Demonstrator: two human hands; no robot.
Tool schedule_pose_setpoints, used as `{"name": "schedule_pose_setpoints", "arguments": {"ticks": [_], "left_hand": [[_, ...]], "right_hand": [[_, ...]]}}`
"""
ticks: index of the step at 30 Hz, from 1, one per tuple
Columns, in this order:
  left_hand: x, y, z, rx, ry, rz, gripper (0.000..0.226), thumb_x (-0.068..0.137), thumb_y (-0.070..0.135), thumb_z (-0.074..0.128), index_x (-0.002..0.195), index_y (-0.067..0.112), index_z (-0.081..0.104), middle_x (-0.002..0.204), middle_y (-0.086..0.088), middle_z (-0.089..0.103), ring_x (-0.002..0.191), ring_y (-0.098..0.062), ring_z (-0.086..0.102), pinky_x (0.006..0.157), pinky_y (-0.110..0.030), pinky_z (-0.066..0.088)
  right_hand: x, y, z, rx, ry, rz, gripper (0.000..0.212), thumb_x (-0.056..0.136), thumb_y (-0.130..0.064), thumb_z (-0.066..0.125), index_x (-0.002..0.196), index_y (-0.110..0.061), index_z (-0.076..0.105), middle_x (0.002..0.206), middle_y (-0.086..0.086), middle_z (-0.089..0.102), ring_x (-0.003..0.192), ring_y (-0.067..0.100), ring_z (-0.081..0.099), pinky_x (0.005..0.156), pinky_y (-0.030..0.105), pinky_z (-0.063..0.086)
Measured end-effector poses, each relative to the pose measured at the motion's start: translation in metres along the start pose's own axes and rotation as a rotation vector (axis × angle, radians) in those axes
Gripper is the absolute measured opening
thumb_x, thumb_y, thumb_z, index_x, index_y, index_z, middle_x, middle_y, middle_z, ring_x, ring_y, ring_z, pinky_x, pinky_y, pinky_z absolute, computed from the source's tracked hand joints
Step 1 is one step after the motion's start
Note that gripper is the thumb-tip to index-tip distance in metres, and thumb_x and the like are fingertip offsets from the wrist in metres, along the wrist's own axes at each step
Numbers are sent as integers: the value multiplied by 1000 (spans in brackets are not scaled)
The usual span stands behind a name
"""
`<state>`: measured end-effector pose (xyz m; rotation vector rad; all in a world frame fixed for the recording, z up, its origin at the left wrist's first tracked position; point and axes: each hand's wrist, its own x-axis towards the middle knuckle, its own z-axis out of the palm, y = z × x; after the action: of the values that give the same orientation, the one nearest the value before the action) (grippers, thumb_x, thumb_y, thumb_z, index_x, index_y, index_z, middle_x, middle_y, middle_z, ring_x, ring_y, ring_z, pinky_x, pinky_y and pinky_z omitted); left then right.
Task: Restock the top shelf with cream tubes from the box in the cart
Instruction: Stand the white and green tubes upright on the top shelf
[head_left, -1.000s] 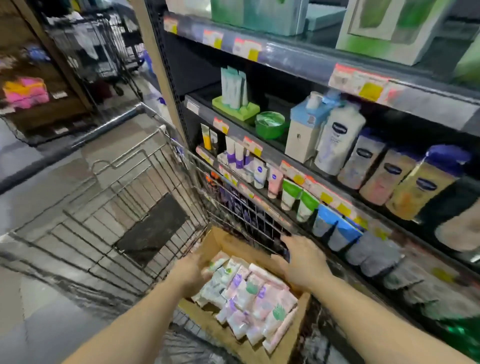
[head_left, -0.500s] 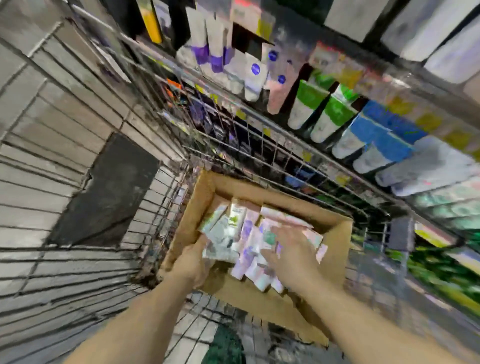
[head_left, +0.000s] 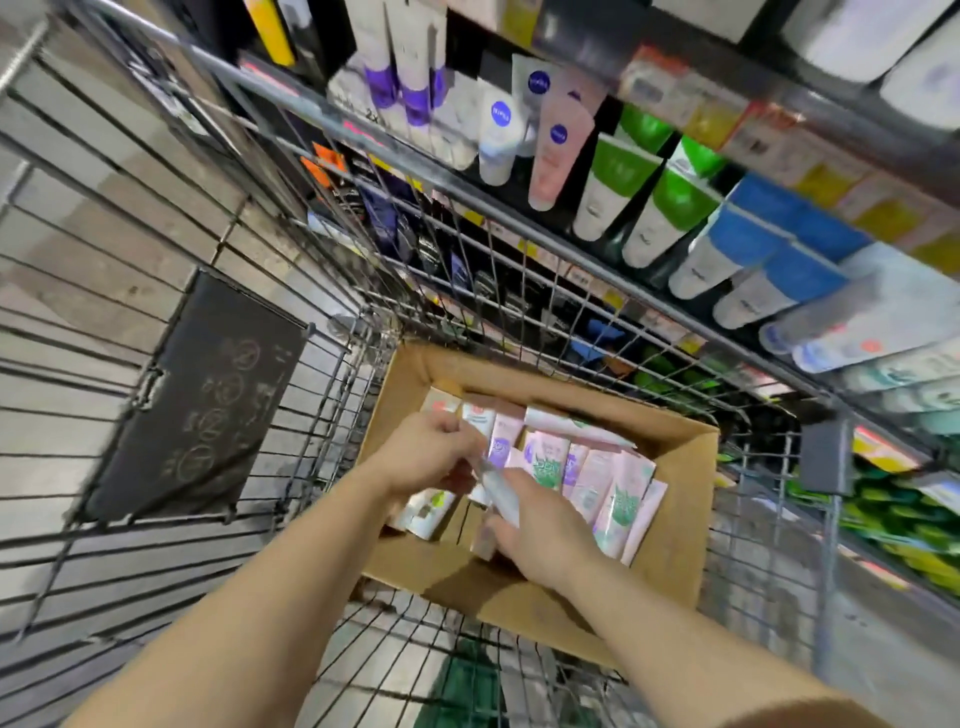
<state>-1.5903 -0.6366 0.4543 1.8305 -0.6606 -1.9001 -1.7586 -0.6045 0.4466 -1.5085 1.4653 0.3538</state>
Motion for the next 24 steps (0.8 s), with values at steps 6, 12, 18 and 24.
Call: {"name": "schedule_pose_setpoints", "arguments": {"ticks": [6, 12, 18, 24], "left_hand": [[60, -27, 9, 22, 114, -103, 37, 95, 25, 59, 127, 9, 51, 94, -10, 63, 76, -22, 62, 62, -29, 53], [115, -70, 31, 586, 387, -121, 45, 83, 30, 70, 119, 5, 58, 115, -14, 66, 107, -32, 61, 88, -34, 48], [105, -57, 36, 711, 233, -344, 61, 57, 38, 85, 104, 7, 62, 100, -10, 69, 90, -28, 67, 76, -35, 58], [40, -45, 23, 39, -2, -250, 31, 87, 13, 67, 115, 6, 57, 93, -11, 66, 78, -25, 61, 62, -35, 55]], "right_hand": [[16, 26, -20, 392, 39, 177, 41, 92, -34, 58, 130, -28, 43, 104, -8, 56, 87, 21, 64, 74, 37, 56], [24, 68, -30, 717, 46, 260, 37, 85, -25, 68, 118, -30, 53, 89, 0, 69, 62, 16, 61, 57, 29, 45], [16, 73, -33, 1055, 10, 276, 19, 92, -15, 63, 110, -20, 61, 96, -3, 71, 81, 15, 63, 72, 33, 49], [-3, 54, -48, 1038, 10, 223, 23, 92, -25, 64, 115, -21, 64, 106, -3, 74, 100, 19, 67, 75, 32, 46]]}}
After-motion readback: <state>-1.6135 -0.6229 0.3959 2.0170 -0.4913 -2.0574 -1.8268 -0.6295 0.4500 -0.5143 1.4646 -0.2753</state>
